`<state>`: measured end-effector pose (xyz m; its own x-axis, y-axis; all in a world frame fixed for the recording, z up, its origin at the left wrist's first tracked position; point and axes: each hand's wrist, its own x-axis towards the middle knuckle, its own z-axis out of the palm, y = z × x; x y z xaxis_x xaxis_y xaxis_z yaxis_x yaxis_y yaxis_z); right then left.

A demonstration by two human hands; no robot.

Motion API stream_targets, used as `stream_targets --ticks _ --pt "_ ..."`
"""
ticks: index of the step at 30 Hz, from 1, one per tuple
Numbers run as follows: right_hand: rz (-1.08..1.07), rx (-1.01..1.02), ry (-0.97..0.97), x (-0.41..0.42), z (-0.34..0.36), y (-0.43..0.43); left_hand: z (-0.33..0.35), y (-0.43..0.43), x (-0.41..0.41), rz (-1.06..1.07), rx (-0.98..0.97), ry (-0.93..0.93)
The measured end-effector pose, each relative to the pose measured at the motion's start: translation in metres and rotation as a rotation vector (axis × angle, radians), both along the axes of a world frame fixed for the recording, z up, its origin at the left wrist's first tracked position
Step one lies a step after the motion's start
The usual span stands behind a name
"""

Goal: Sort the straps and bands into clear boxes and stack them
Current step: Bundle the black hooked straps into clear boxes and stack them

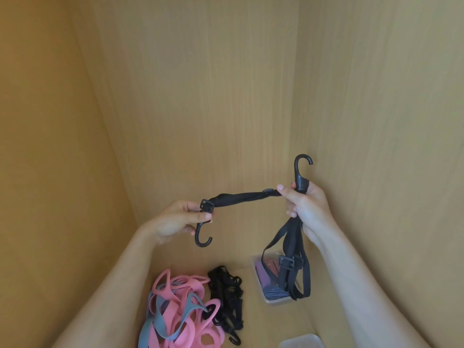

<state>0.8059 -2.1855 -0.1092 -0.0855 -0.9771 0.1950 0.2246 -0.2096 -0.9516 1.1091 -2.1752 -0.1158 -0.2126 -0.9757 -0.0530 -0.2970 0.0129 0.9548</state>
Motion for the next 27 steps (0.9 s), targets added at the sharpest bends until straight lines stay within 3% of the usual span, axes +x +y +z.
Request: stream_targets --ticks 5,14,20,27 --pt "0.001 0.054 -0.053 0.003 -0.008 -0.001 -0.012 0.009 -0.009 -0.047 0.08 0.216" --pt "0.052 0.118 -0.078 0.013 -0.014 0.007 -0.023 0.008 -0.017 -0.011 0.133 0.375" --pt "0.084 0.143 -0.082 0.022 -0.02 0.015 -0.036 0.004 -0.033 0.199 0.154 0.558" --pt "0.086 0.137 -0.062 0.026 -0.018 0.017 -0.044 0.002 -0.038 0.363 0.066 0.356"
